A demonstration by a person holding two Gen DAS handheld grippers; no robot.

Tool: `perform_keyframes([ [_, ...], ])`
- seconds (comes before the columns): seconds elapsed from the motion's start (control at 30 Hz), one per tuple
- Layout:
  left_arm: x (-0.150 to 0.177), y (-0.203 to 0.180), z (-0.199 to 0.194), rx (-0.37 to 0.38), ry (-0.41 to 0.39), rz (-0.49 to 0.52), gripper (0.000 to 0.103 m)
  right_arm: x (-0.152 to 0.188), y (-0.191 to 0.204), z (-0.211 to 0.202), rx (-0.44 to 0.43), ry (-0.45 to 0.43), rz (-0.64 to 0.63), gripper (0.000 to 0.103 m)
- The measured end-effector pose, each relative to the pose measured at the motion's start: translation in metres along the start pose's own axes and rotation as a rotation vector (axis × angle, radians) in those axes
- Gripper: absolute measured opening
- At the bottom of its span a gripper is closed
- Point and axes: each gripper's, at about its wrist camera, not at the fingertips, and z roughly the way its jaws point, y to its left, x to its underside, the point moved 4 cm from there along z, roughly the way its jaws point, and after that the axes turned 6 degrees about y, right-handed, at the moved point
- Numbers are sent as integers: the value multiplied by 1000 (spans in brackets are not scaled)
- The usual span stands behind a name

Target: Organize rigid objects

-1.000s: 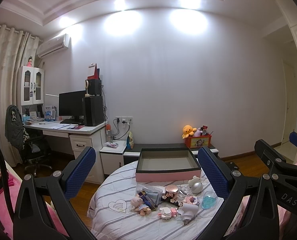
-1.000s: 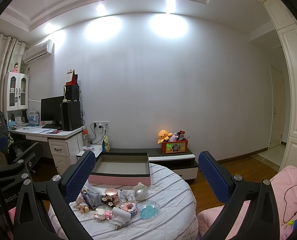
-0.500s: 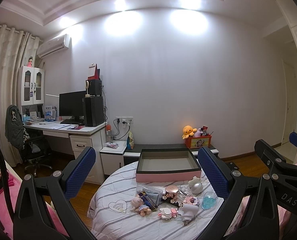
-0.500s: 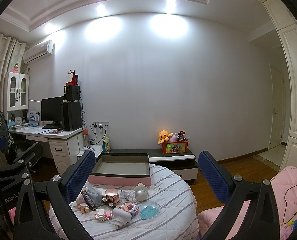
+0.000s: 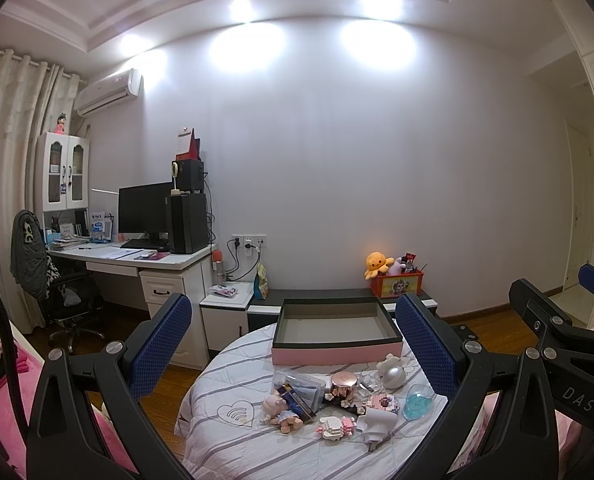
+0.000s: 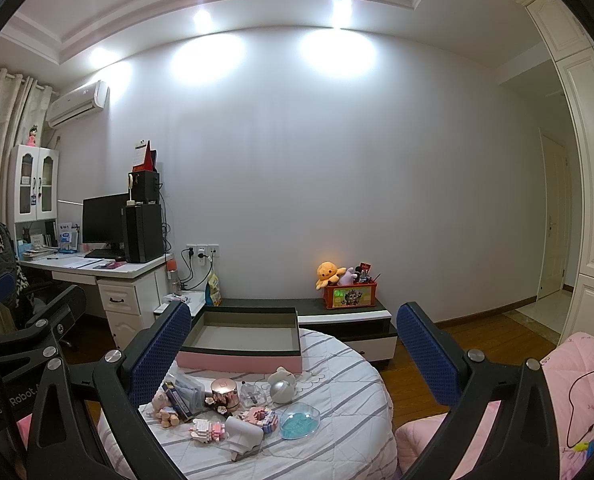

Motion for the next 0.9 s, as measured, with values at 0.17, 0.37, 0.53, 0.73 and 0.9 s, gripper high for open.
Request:
perform_keyframes([
  [0.17, 0, 0, 0, 0, 1, 0, 103, 0, 0, 0, 0, 0, 0, 103],
  [0.37, 3, 0, 4, 12, 12, -2, 103, 2, -2, 4, 2, 9, -1, 103],
  [0.53, 10, -4, 20, 29, 43, -2, 103, 10, -5, 16, 2, 35, 5, 103],
  [0.73, 35, -10, 57, 83, 119, 8, 103, 30, -9, 46, 1, 100, 11, 103],
  [0.9, 69, -9, 97, 80, 220, 35, 103, 62, -11, 82, 15, 178, -6, 103],
])
